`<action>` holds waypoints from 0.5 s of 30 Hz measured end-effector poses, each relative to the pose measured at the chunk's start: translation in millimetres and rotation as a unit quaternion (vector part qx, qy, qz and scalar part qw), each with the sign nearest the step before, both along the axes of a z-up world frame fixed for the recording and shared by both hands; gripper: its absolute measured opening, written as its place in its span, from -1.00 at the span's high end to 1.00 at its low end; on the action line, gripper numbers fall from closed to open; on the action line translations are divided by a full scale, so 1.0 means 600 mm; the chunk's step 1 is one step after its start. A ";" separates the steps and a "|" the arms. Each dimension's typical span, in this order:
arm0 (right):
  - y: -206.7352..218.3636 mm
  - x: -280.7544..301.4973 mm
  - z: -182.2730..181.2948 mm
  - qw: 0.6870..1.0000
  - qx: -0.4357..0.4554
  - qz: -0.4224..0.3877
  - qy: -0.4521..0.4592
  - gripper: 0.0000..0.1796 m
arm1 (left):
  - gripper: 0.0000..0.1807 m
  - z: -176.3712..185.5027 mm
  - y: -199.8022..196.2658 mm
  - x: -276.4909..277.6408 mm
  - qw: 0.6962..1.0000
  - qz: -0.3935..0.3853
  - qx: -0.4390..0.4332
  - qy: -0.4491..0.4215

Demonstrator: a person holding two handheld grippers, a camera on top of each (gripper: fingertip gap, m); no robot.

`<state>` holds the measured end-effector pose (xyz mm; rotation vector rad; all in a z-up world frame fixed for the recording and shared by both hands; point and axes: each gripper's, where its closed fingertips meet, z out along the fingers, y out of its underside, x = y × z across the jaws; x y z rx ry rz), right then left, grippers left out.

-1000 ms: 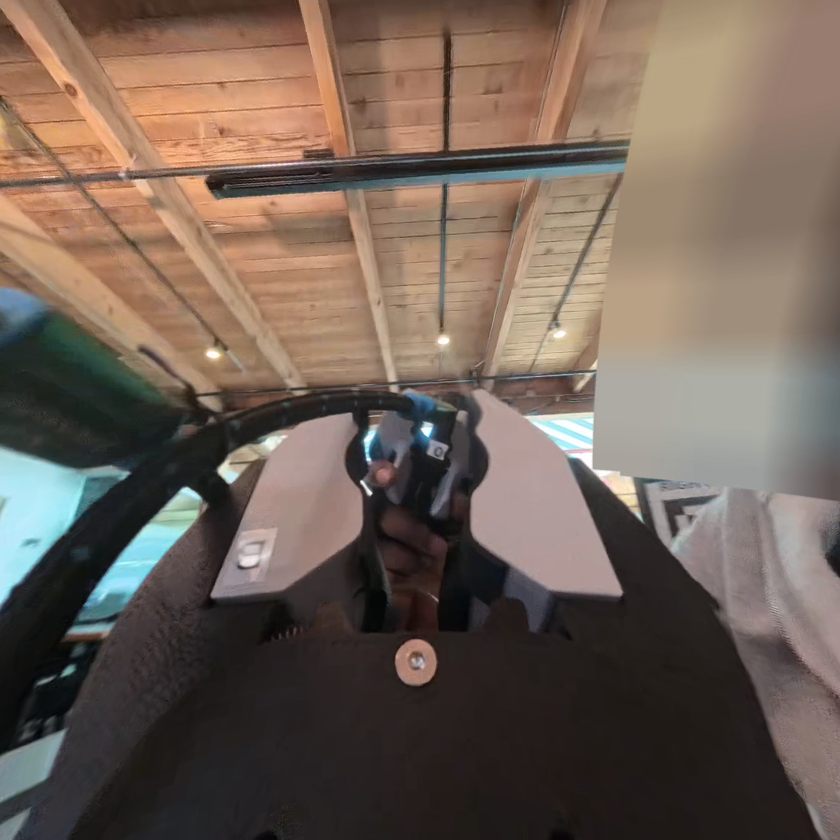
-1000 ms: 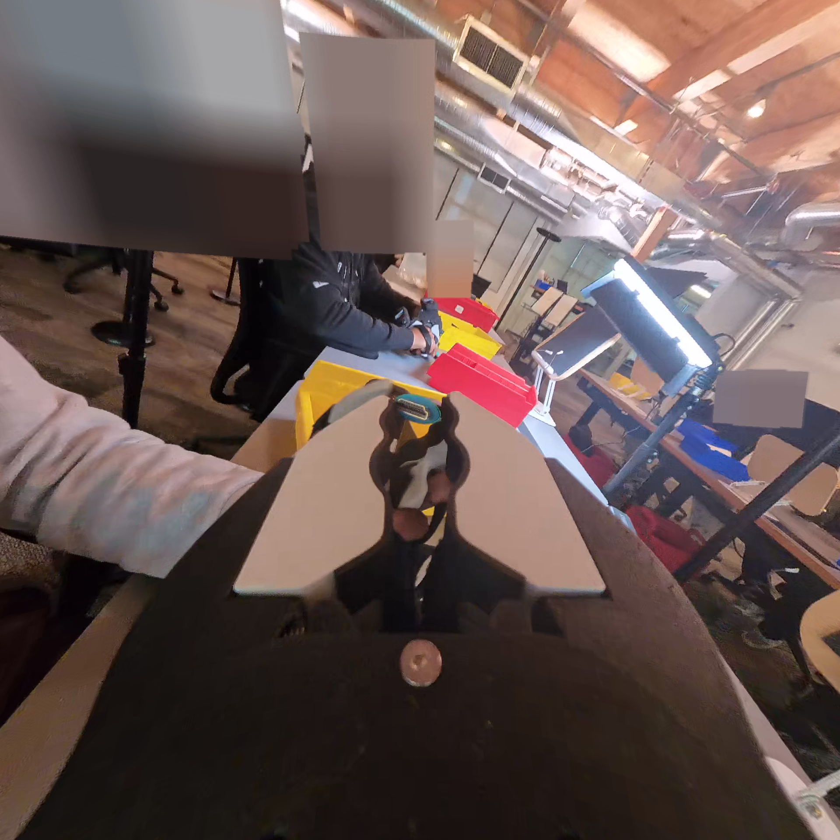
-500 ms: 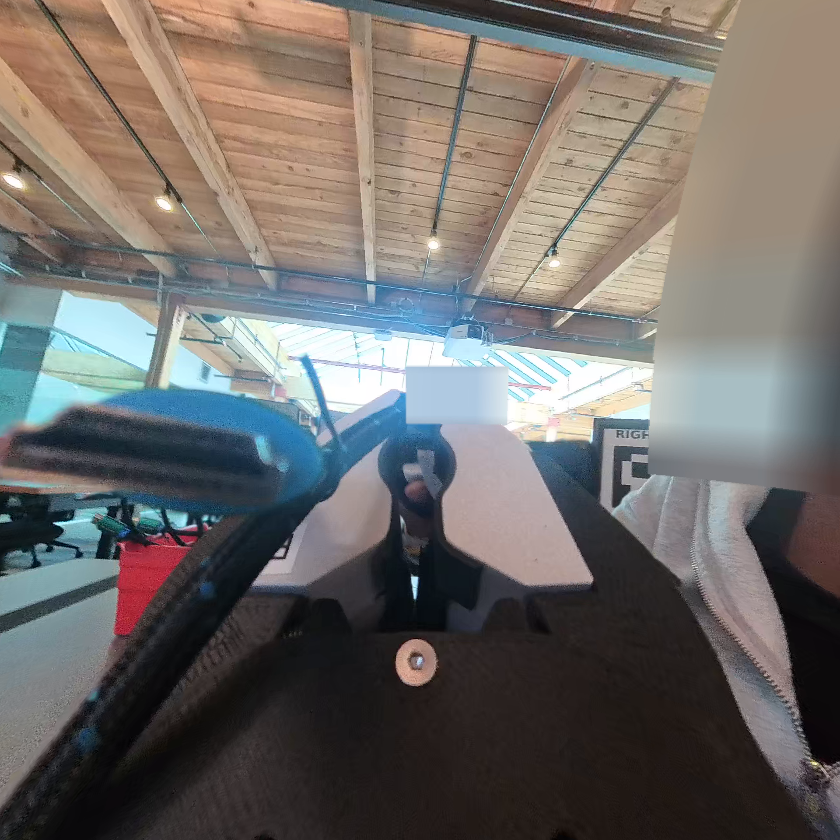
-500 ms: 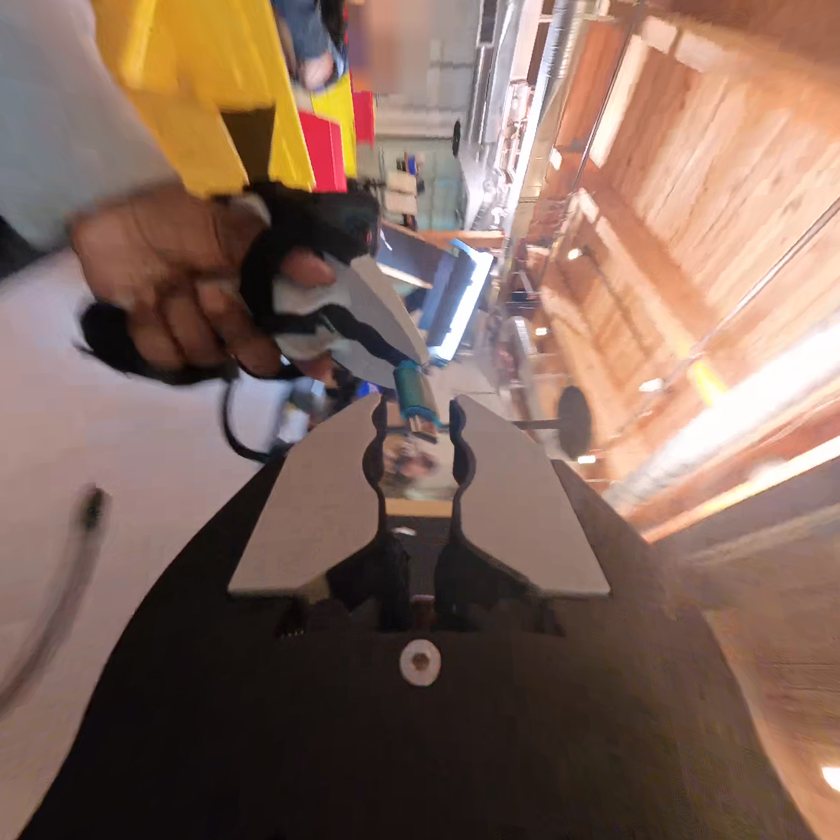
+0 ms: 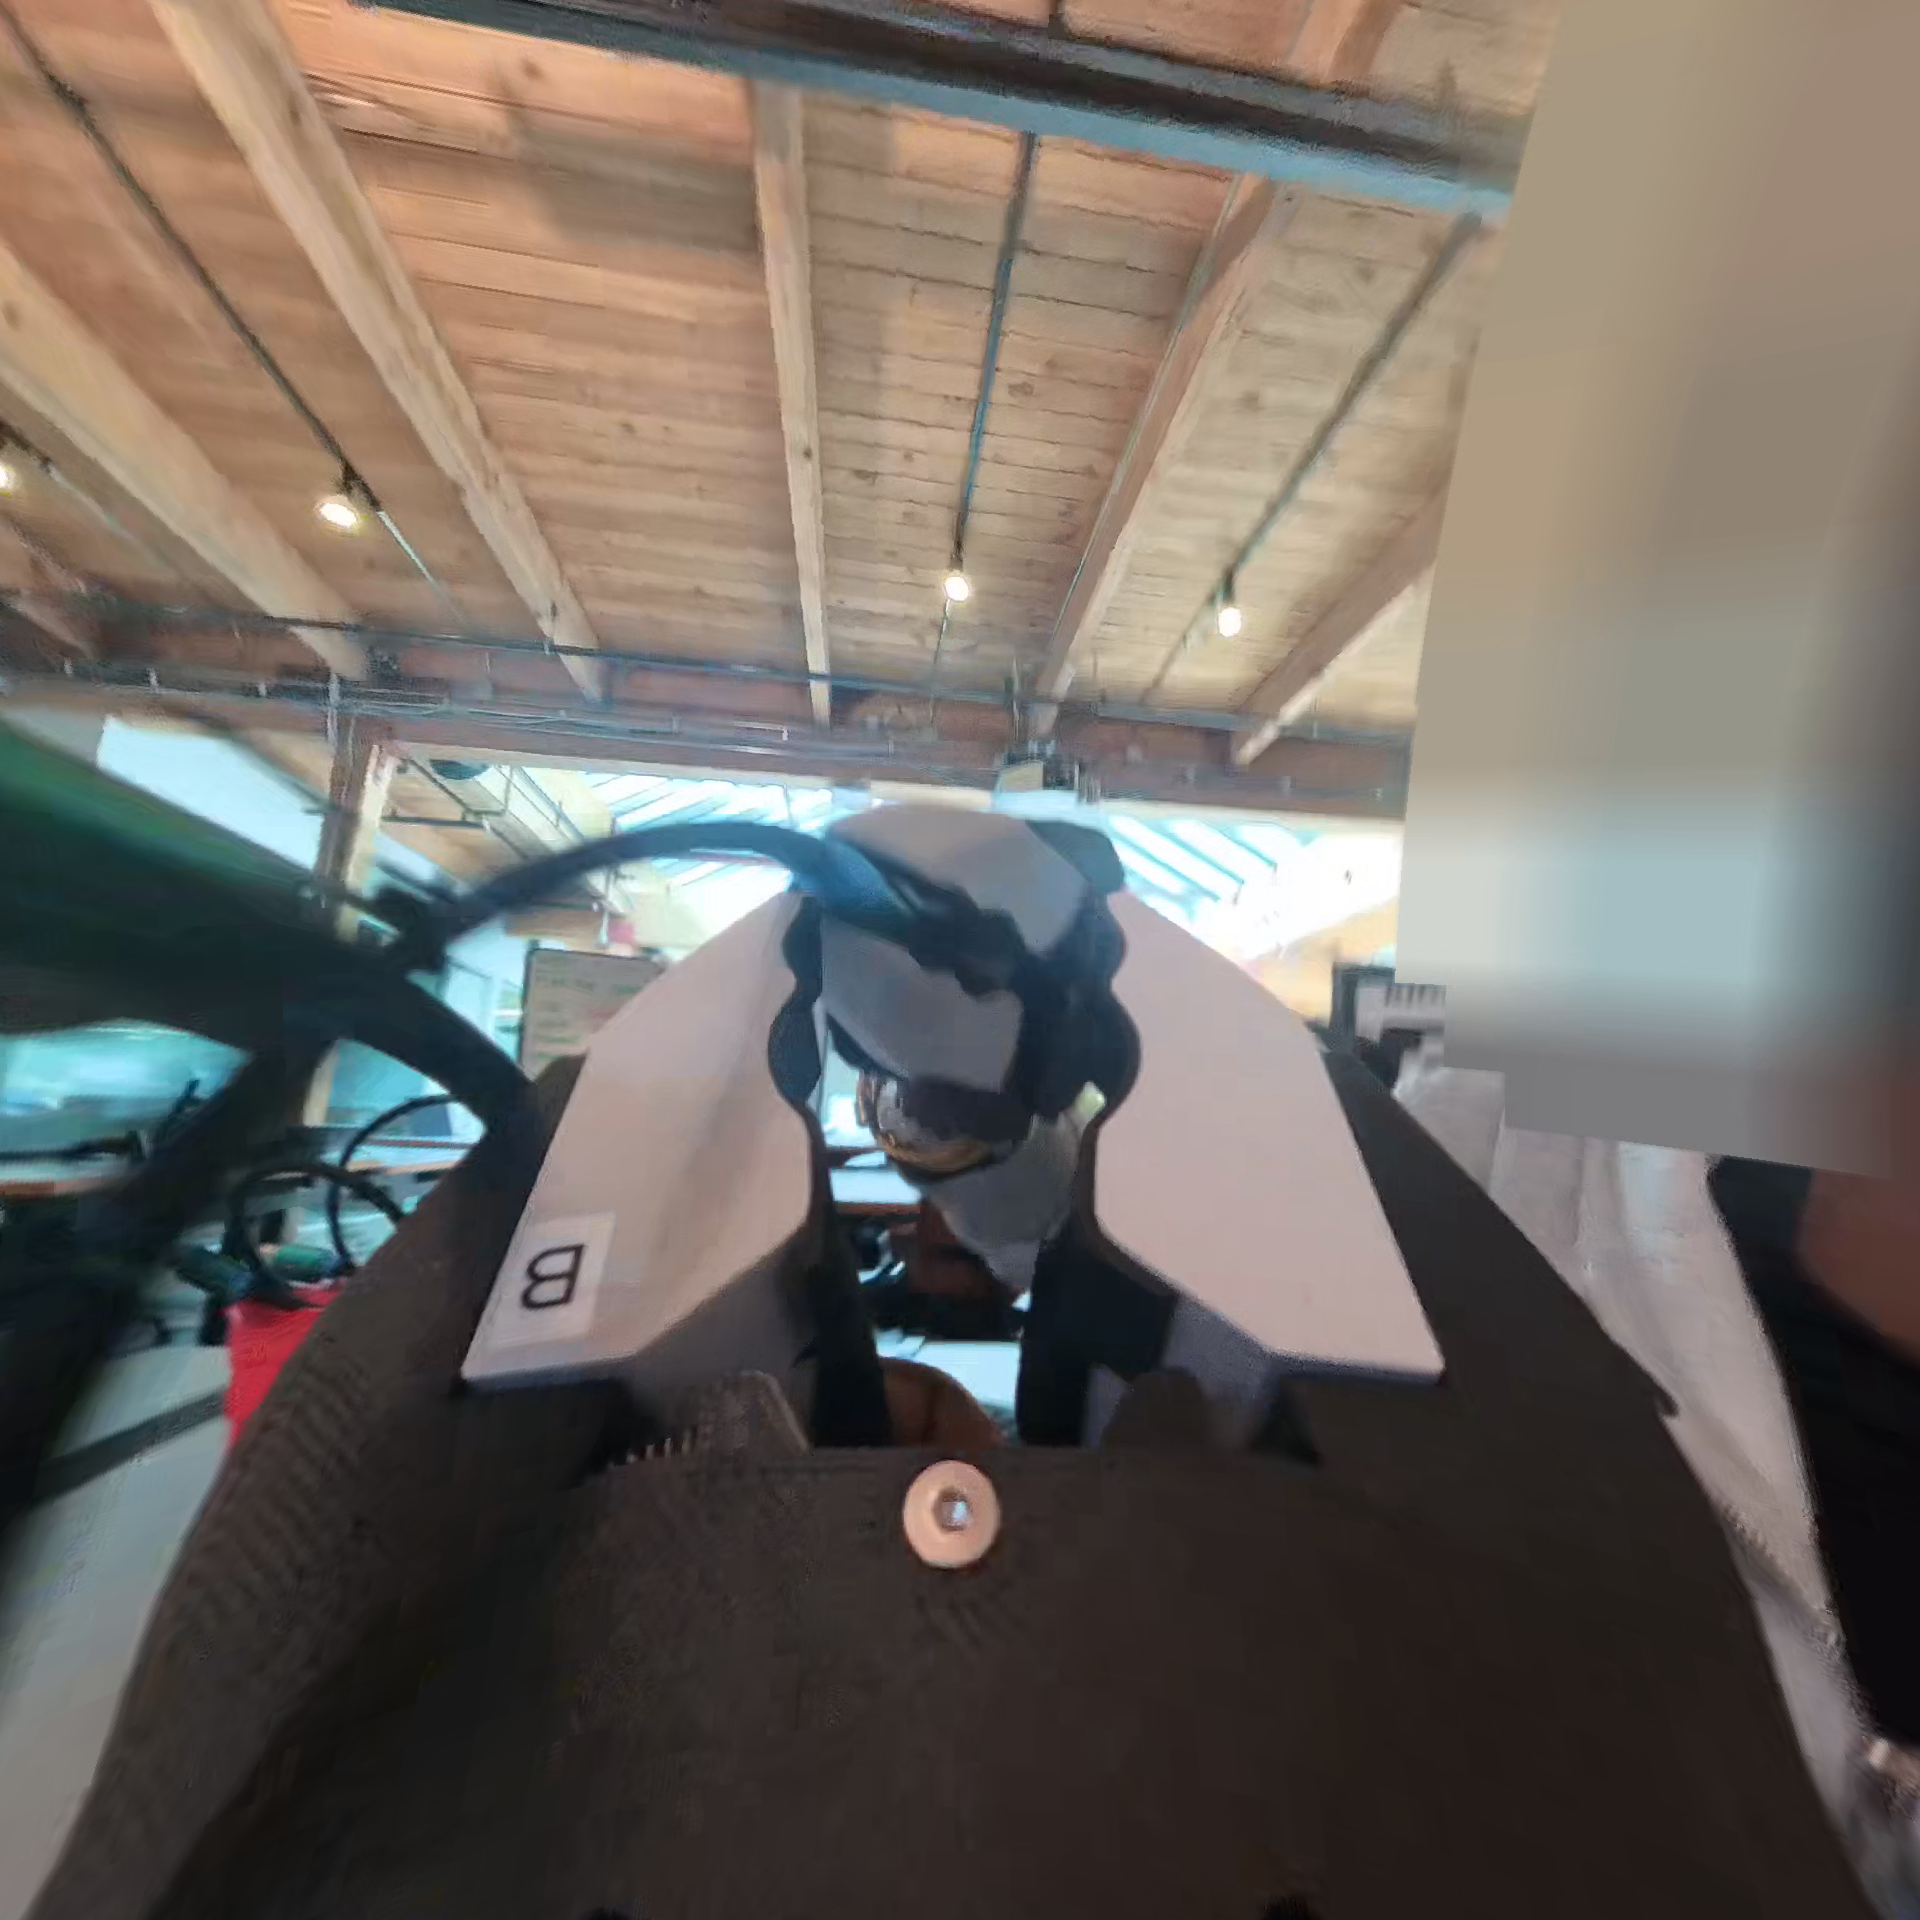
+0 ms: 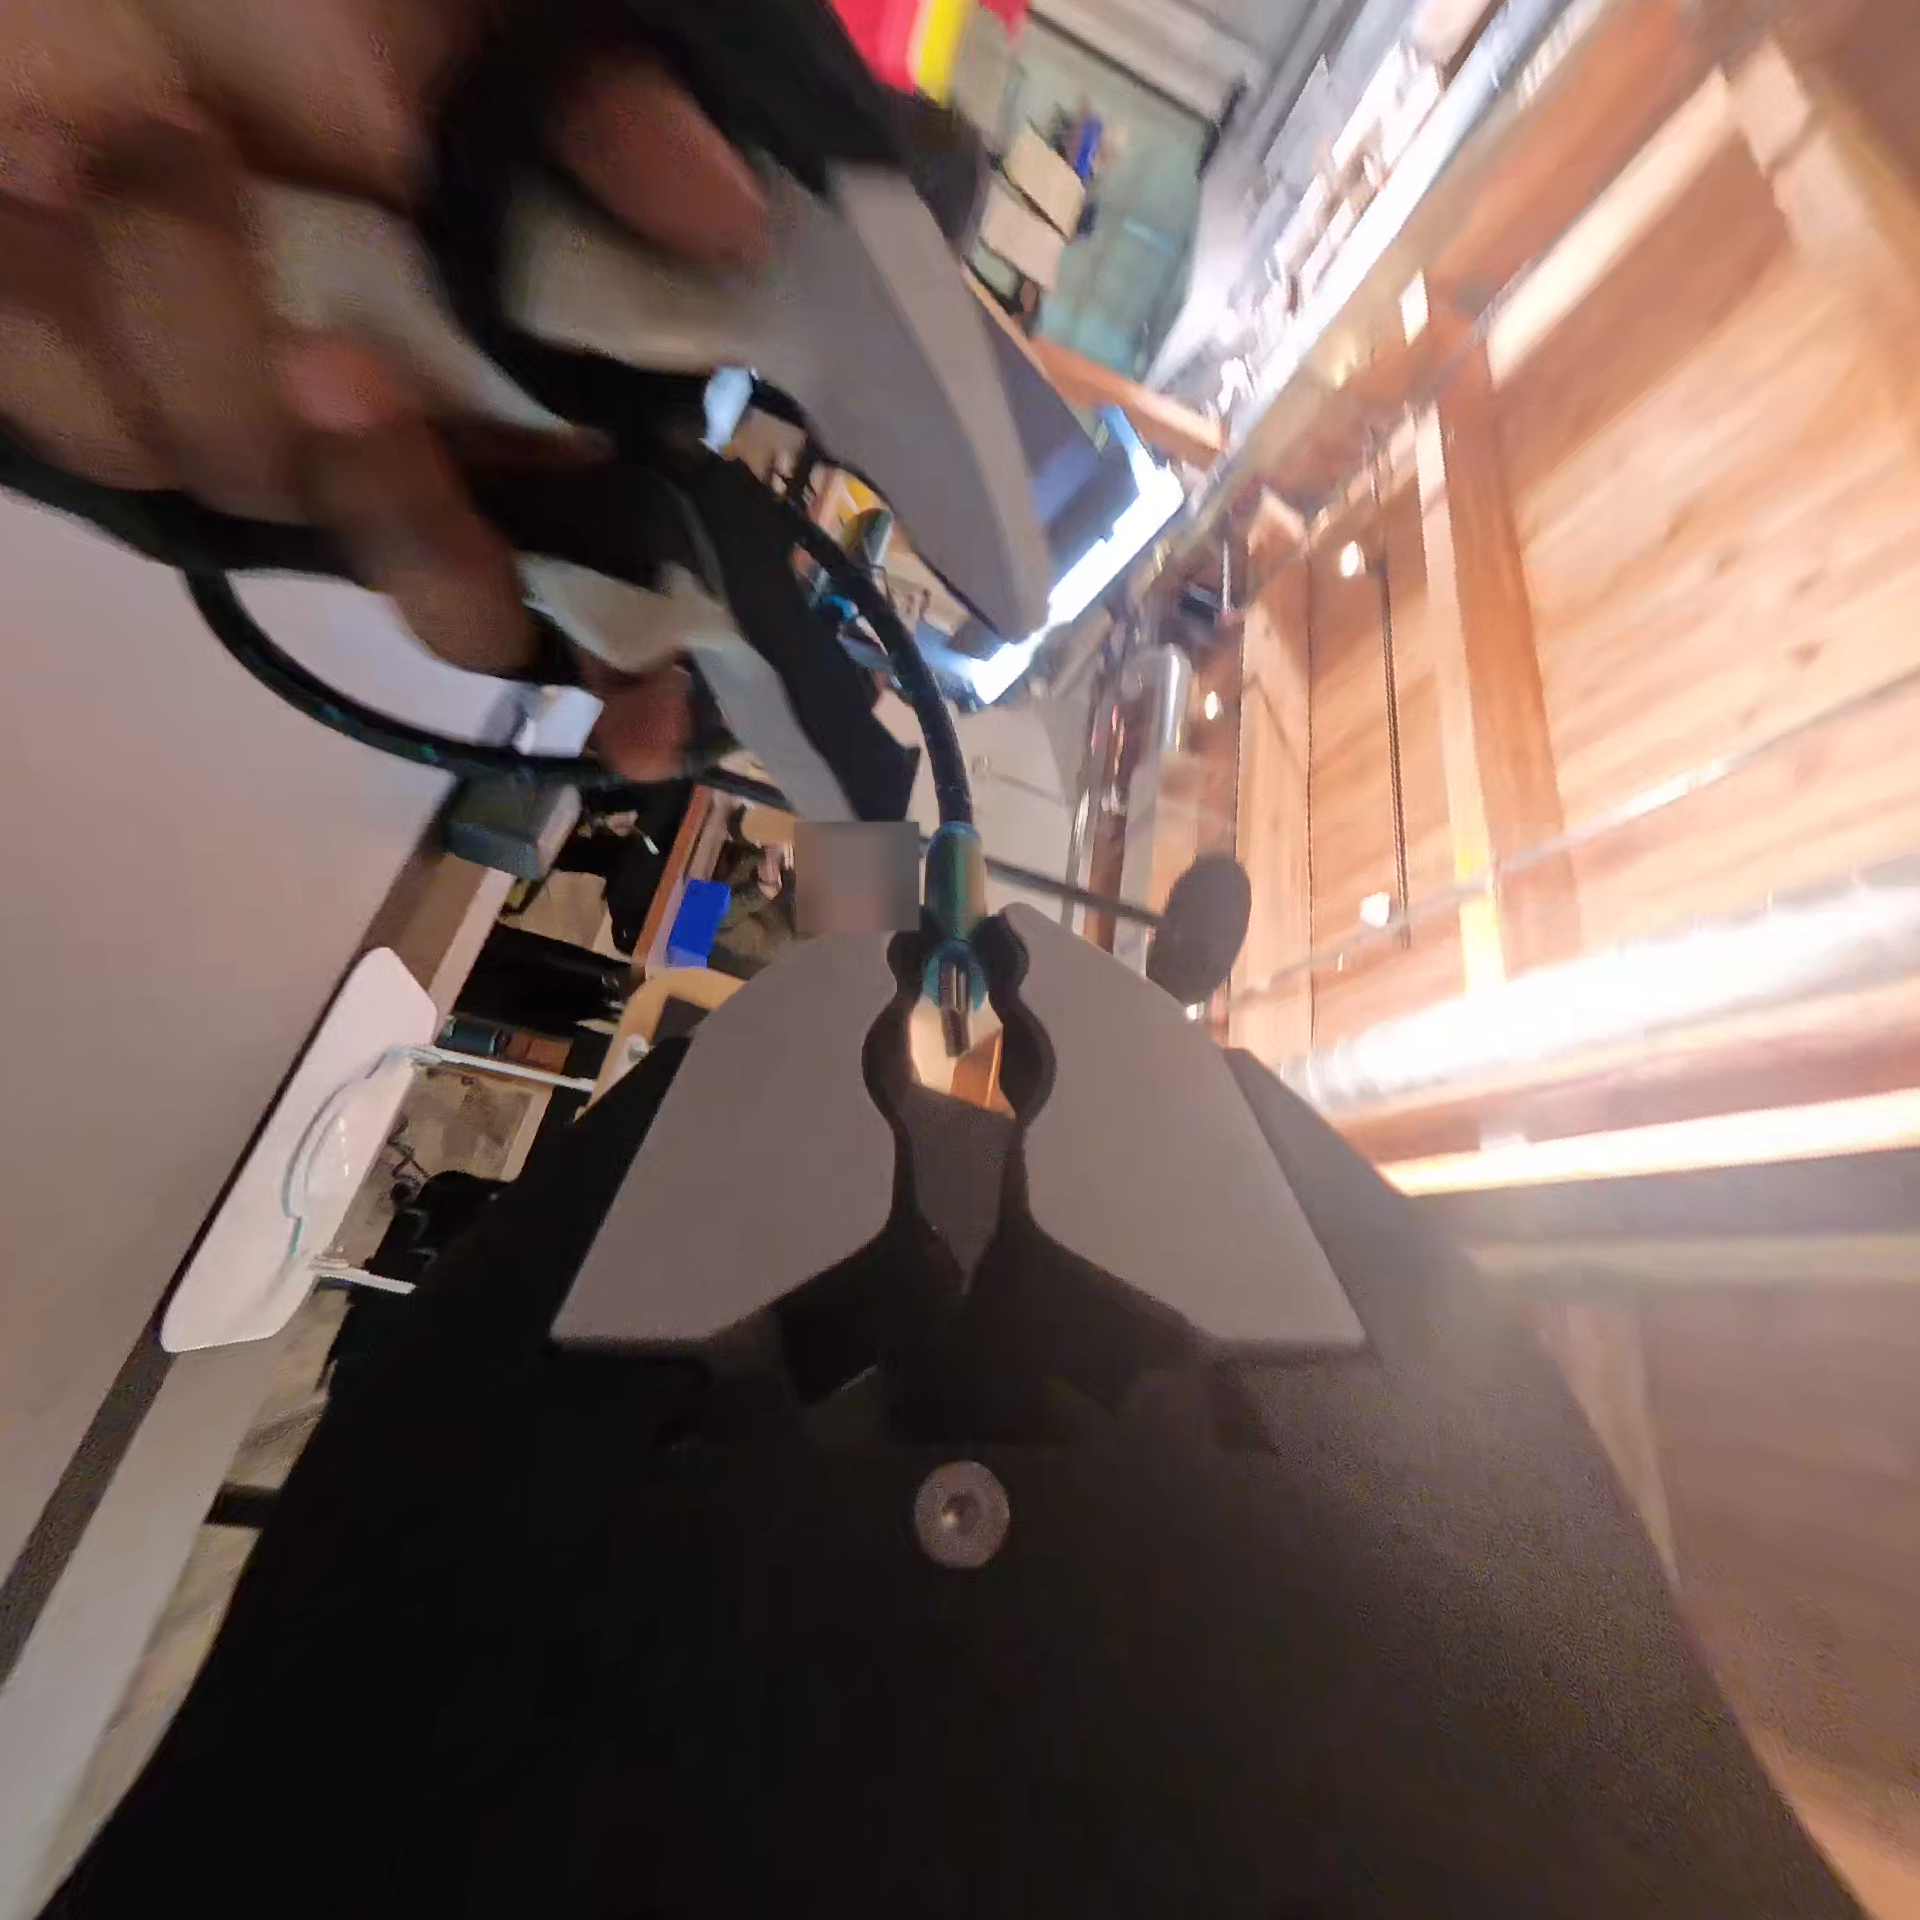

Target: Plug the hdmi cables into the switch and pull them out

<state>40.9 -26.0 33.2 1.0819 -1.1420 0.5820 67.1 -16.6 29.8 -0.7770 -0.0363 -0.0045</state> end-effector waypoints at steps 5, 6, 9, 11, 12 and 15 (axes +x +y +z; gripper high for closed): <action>-0.030 -0.036 0.096 0.988 -0.148 -0.019 -0.043 0.87 | 0.44 -0.066 0.091 0.021 0.976 0.066 -0.186 0.095; -0.036 -0.026 0.117 0.980 -0.188 0.008 -0.070 0.87 | 0.40 -0.077 0.103 0.014 0.970 0.088 -0.203 0.099; -0.044 0.035 0.144 0.935 -0.252 0.136 -0.210 0.88 | 0.32 -0.058 0.089 0.002 0.976 0.126 -0.152 0.094; -0.044 0.074 0.118 0.905 -0.224 0.213 -0.292 0.88 | 0.32 -0.026 0.051 0.003 0.984 0.129 -0.087 0.084; -0.044 0.079 0.094 0.898 -0.206 0.223 -0.318 0.88 | 0.30 -0.014 0.035 0.007 0.987 0.123 -0.065 0.082; -0.032 0.062 0.017 0.917 -0.159 0.197 -0.309 0.88 | 0.33 -0.001 0.019 0.020 0.990 0.101 -0.059 0.081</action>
